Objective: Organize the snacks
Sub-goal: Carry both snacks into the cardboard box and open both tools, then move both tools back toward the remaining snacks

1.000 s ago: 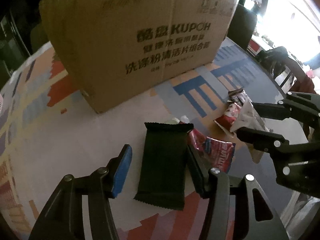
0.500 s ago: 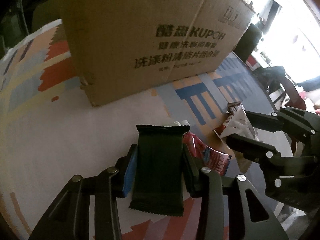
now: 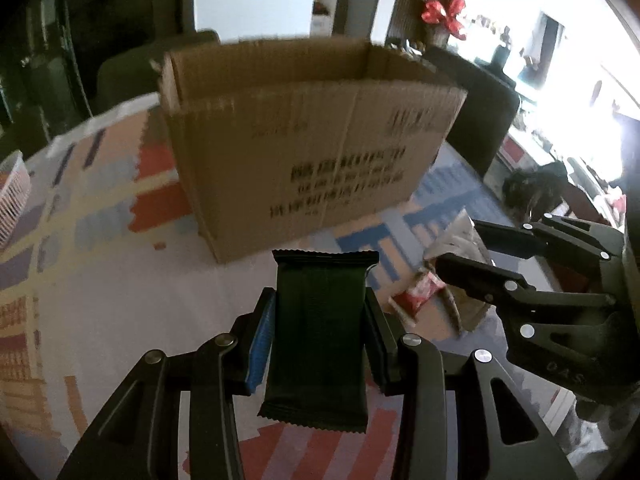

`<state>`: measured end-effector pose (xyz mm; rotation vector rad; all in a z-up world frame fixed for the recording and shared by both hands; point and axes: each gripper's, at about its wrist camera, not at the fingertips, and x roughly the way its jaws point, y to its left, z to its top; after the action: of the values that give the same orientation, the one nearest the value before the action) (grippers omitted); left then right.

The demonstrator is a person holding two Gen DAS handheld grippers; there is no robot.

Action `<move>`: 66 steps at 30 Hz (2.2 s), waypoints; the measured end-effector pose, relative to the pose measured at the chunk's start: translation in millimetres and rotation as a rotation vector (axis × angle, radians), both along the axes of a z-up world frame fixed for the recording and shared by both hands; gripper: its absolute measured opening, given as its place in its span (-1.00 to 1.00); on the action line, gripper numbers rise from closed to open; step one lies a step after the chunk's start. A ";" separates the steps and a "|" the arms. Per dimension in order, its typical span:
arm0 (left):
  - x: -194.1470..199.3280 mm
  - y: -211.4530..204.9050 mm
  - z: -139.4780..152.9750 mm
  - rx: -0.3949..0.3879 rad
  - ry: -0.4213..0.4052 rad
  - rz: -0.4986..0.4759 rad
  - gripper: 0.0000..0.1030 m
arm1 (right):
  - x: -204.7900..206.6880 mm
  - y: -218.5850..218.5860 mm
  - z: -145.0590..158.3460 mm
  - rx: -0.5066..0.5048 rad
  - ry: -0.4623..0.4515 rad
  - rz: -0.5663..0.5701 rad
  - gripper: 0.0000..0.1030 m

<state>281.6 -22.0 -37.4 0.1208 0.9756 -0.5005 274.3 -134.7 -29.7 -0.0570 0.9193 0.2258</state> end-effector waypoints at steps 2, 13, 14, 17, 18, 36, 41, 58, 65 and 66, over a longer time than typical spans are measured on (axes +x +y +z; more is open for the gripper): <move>-1.0 0.5 14.5 -0.019 -0.028 0.012 -0.21 | -0.9 -3.9 11.2 0.009 -0.028 -0.005 -0.30; 5.6 -6.6 82.4 -0.067 -0.174 0.052 -0.21 | 6.9 -25.0 73.9 0.037 -0.193 -0.046 -0.30; 7.5 -7.5 85.8 -0.070 -0.181 0.053 -0.21 | 8.2 -25.9 78.3 0.040 -0.204 -0.047 -0.30; 17.4 -10.1 95.1 -0.072 -0.200 0.062 -0.21 | 13.0 -28.3 90.9 0.046 -0.234 -0.051 -0.30; 19.8 -9.7 96.7 -0.075 -0.201 0.062 -0.21 | 15.9 -29.1 96.1 0.049 -0.245 -0.050 -0.30; 94.3 -12.0 109.0 -0.082 -0.186 0.122 -0.21 | 83.2 -34.3 115.8 0.064 -0.258 -0.063 -0.29; 111.2 -15.4 98.1 -0.061 -0.177 0.127 -0.21 | 103.1 -34.2 107.5 0.052 -0.241 -0.064 -0.29; 67.0 -11.6 91.0 0.068 -0.277 0.232 0.37 | 76.8 -41.8 81.7 0.033 -0.228 -0.095 -0.16; 27.4 -10.8 82.3 0.043 -0.255 0.255 0.41 | 38.5 -46.6 80.6 0.028 -0.251 -0.111 -0.09; 23.4 -10.6 80.4 0.039 -0.247 0.258 0.41 | 32.1 -48.1 79.0 0.033 -0.248 -0.114 -0.09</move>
<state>305.0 -32.6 43.0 0.0878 0.7454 -0.2227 306.4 -182.9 49.4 -0.0016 0.6694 0.1247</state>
